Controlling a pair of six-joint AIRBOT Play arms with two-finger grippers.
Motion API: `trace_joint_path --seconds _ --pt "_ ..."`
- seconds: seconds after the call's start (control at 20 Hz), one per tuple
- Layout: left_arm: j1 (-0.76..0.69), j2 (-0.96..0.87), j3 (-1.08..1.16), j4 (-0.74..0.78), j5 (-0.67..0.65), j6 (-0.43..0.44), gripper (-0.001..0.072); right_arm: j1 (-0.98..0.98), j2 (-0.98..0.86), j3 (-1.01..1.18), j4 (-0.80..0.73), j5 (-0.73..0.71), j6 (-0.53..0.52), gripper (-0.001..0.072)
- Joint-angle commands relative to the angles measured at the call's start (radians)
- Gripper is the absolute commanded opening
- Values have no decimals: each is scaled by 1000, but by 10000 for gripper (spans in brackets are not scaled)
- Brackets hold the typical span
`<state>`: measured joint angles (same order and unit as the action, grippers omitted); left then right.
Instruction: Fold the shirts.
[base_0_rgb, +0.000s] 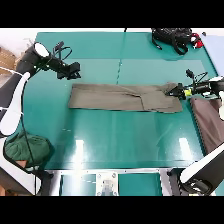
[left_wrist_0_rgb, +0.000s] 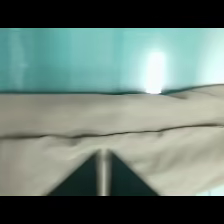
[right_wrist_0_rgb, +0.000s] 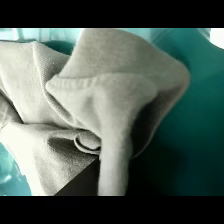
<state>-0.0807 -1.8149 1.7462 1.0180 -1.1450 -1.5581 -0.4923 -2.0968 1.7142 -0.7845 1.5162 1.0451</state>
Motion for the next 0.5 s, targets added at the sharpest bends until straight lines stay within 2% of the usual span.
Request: trace_joint_path --seconds 0.0,0.2,0.45 --pt "-24 -2 1 -107 32 58 24 24 21 60 -3 39 47 18" --pt "-203 -52 -4 -106 132 75 24 73 145 165 -5 117 139 18" --pt "-476 -184 2 -143 415 74 24 193 331 257 -5 240 288 18"
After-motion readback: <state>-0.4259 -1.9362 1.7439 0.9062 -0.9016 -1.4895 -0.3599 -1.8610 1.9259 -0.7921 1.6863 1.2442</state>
